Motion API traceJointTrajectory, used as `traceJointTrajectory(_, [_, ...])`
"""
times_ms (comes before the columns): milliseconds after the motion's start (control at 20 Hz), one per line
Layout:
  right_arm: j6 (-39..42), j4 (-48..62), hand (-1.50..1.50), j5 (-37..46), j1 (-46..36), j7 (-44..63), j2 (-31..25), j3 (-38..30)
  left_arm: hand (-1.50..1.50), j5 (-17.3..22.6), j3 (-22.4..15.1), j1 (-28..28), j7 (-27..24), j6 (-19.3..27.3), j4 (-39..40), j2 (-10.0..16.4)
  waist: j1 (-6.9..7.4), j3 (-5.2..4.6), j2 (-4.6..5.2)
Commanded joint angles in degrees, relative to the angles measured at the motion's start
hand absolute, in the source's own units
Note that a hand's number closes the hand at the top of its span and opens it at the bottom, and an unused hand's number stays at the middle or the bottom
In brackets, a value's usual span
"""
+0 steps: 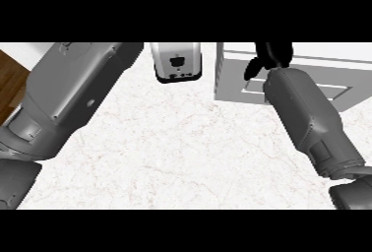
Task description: Pick up the can, place it into the drawer and close the drawer
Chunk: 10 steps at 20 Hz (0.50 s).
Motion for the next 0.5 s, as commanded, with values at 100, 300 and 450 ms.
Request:
traceJointTrajectory(100, [-2.9,1.7,-1.5,-2.6,-6.0,0.2,3.0,-3.2,-1.5,-0.7,-0.8,3.2,1.9,1.2,-5.2,0.8,0.36,-0.15,-0.17])
traceJointTrajectory(300, [-0.9,0.4,-1.5,-7.8,-5.0,-7.7,0.9,-7.3,-1.5,-0.1,-0.7,7.3,2.0,-0.9,-9.9,3.7,1.03,-0.1,-0.6])
traceJointTrajectory(450, [-0.2,1.2,-1.5,-8.6,-7.1,-8.7,0.7,-8.5,-1.5,-0.3,-0.2,9.5,0.9,-2.1,-11.1,5.7,0.96,-0.13,-0.08])
